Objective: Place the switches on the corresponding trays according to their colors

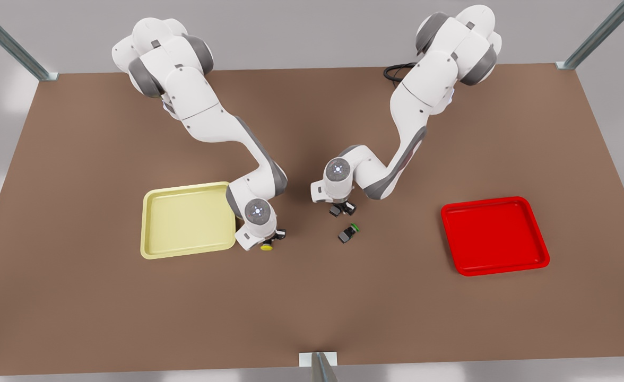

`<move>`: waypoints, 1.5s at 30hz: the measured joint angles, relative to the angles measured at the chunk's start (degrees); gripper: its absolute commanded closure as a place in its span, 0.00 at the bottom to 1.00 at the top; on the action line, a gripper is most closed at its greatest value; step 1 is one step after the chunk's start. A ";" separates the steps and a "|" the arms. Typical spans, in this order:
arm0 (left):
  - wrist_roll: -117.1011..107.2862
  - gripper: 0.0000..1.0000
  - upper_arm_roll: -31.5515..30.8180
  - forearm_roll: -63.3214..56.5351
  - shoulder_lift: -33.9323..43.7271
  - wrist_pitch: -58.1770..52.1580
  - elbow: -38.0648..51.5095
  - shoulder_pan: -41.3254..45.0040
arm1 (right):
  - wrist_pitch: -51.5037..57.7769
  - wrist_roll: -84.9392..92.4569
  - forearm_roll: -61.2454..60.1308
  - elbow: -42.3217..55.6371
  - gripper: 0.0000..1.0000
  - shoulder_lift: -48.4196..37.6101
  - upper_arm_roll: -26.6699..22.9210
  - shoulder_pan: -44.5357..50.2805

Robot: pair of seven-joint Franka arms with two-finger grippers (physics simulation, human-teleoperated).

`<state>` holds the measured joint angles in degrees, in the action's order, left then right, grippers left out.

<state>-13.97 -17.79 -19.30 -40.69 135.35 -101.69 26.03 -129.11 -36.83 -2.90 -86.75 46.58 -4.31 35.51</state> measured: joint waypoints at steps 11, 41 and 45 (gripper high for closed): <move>-0.44 0.48 -0.06 -0.08 0.31 -0.25 -0.09 -0.20 | 0.30 0.00 -0.04 0.09 0.47 -0.97 0.79 -0.79; 12.17 0.51 -15.88 -13.49 15.97 -6.46 -15.07 -33.81 | 5.08 16.12 -1.09 -18.55 0.48 -18.07 1.05 -16.89; 21.12 0.50 -21.35 -13.58 18.16 -9.42 -15.59 -47.35 | 5.37 17.40 -0.50 -20.70 0.00 -18.22 -2.46 -19.17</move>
<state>7.15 -39.14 -32.88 -22.54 125.93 -117.28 -21.32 -123.74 -19.42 -3.40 -107.45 28.37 -6.77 16.34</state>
